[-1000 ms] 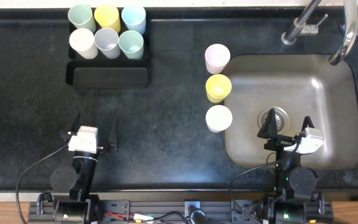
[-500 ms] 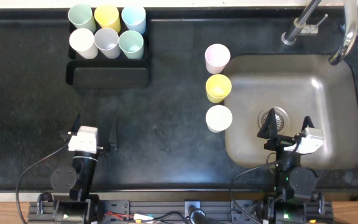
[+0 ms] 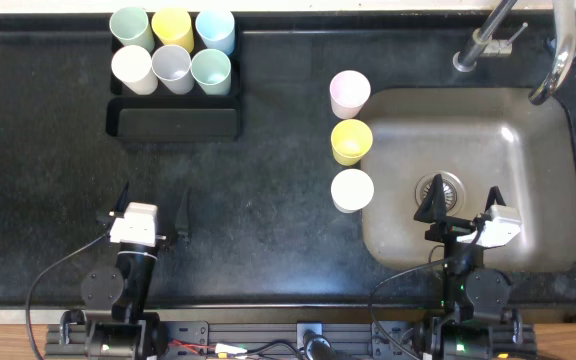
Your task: Store Cups
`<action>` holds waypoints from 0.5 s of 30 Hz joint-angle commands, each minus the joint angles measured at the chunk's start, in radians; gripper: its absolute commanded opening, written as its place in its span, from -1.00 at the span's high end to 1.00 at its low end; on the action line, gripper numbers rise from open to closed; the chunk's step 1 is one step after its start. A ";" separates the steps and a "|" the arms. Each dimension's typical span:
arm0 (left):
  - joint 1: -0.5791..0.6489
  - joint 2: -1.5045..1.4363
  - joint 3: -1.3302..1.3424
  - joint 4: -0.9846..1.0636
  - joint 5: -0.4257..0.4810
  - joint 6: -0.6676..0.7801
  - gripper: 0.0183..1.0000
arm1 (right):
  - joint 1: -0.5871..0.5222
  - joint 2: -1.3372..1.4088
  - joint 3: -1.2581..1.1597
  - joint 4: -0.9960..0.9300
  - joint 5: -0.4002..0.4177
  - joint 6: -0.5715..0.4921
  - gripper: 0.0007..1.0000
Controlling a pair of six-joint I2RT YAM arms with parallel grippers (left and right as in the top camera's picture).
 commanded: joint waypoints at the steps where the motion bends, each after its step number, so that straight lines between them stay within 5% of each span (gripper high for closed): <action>1: 0.003 -0.010 0.000 -0.004 0.017 0.018 -1.00 | 0.005 -0.003 -0.013 0.005 -0.007 0.005 -1.00; 10: 0.003 0.196 0.146 -0.059 0.041 -0.084 -1.00 | 0.005 -0.003 -0.013 0.005 -0.007 0.005 -0.99; 15: 0.003 0.601 0.479 -0.132 0.187 -0.263 -1.00 | 0.005 -0.003 -0.013 0.005 -0.007 0.005 -1.00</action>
